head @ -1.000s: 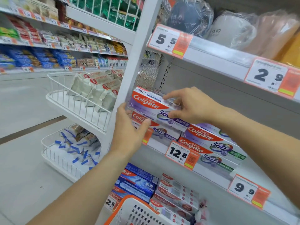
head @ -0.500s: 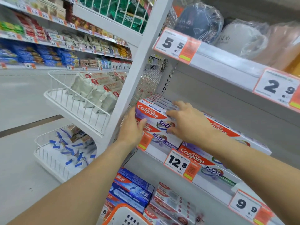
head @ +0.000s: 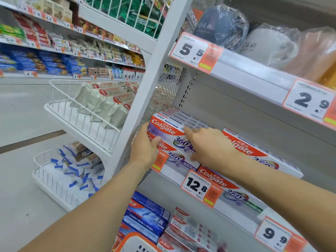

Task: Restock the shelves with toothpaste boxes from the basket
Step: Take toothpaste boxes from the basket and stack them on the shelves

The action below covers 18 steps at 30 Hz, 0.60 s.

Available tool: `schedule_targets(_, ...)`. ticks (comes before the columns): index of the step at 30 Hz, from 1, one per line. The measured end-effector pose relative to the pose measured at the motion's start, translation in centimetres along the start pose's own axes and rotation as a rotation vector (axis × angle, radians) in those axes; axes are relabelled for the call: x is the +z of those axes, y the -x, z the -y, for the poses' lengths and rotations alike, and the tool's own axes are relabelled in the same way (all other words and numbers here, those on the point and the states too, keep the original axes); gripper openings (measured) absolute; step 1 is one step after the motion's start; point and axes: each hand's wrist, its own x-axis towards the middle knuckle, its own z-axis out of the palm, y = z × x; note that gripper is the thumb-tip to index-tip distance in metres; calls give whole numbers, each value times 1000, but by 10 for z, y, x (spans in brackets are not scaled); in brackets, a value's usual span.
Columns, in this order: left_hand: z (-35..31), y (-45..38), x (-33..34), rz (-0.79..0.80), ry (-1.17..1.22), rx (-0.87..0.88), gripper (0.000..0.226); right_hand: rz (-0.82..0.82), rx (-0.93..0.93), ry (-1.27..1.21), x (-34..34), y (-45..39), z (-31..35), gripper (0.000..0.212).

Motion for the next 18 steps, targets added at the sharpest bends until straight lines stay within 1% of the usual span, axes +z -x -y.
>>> schedule_targets(1, -2, 1, 3, -1, -19, 6, 53, -9, -2, 5, 2, 0, 0, 77)
schedule_targets(3, -3, 1, 9, -24, -80, 58, 68, -36, -3, 7, 5, 1, 2, 75)
schedule_targets(5, -7, 8, 14, -38, -198, 106, 84, -37, -13, -33, 7, 6, 2, 79)
schedule_targets(6, -12, 13, 16, -60, -253, 129, 88, -33, -23, -77, 6, 10, 2, 82)
schedule_targets(8, -24, 26, 19, -156, -347, 208, 86, -67, -70, -183, 1, 26, -1, 82)
schedule_targets(10, -38, 37, 24, -212, -361, 286, 82, -237, -117, -267, -6, 49, -7, 73)
schedule_targets(11, -45, 40, 26, -186, -355, 334, 81, -336, -114, -307, -9, 62, -13, 67)
schedule_targets(12, -52, 42, 29, -127, -354, 401, 80, -426, -98, -343, -10, 74, -22, 62)
schedule_targets(13, -58, 43, 32, -56, -361, 475, 78, -489, -73, -360, -9, 85, -33, 58)
schedule_targets(14, -64, 45, 35, 17, -373, 548, 76, -515, -35, -357, -7, 96, -46, 56)
schedule_targets(15, -69, 48, 38, 87, -388, 602, 75, -494, 26, -353, -4, 106, -61, 56)
schedule_targets(16, -72, 50, 41, 153, -405, 636, 74, -425, 103, -359, 0, 115, -76, 61)
schedule_targets(18, -74, 53, 49, 249, -452, 651, 73, -199, 240, -406, 9, 127, -103, 78)
